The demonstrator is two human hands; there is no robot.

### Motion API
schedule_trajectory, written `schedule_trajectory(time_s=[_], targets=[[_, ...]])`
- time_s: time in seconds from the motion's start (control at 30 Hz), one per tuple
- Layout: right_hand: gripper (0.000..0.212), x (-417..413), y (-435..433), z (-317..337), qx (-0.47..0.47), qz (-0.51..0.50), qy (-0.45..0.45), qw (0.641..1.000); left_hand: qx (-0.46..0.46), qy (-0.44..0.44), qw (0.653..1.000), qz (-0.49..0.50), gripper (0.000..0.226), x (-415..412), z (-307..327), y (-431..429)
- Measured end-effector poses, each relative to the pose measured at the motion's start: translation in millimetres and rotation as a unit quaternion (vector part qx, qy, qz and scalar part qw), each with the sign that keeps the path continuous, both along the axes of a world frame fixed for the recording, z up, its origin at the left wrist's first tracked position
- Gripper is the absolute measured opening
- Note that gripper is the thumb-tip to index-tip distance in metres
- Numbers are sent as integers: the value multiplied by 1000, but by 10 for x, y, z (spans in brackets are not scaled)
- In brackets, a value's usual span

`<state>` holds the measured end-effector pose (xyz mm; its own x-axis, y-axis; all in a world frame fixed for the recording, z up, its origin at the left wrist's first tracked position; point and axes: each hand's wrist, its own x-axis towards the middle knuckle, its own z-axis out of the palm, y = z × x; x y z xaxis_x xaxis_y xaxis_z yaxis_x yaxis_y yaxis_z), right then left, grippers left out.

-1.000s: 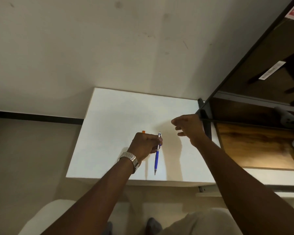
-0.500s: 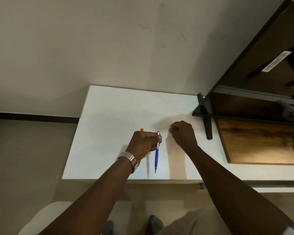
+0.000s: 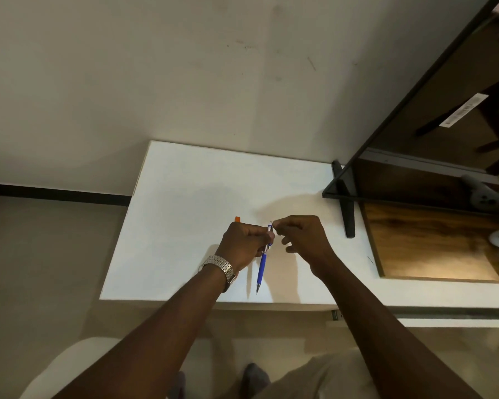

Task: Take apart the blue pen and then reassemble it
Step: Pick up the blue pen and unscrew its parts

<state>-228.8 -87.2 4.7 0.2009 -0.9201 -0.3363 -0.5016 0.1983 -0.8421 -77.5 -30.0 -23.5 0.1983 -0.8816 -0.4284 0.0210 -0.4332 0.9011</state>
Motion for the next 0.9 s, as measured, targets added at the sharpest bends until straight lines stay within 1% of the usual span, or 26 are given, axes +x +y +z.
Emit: schedule_trajectory(time_s=[0.13,0.27,0.3,0.37,0.43,0.5,0.6,0.67,0.73,0.8,0.9], targets=[[16,36,21,7,67,-17,-40,997,12,-23,1000,-8,10,-11,-32,25],[16,49,33,-18,70,-10,-50,996,11,-38,999,-26,14,-31,-43,30],[18,54,35,-39,68,-24,-54,996,11,-37,999,-27,14,-43,-46,25],[22,39,-1,-85,66,-86,-77,991,11,-29,999,-29,15,-62,-45,20],[20,-34,-84,-122,59,-156,-98,981,15,-16,999,-31,15,-67,-55,29],[12,-167,-172,-169,46,-167,-54,983,22,8,999,-25,15,-60,-65,51],[9,-343,-198,-268,17,-100,66,993,24,26,999,-12,15,-39,-85,47],[11,-383,-199,-332,1,-83,114,990,26,26,999,-8,14,-31,-94,22],[10,-378,-221,-369,-7,-94,129,987,29,30,999,-3,13,-29,-98,-5],[9,-385,-247,-394,-11,-112,129,985,35,35,999,2,11,-40,-101,-33],[9,-418,-228,-407,-9,-111,118,987,52,38,998,-5,10,-59,-114,-66]])
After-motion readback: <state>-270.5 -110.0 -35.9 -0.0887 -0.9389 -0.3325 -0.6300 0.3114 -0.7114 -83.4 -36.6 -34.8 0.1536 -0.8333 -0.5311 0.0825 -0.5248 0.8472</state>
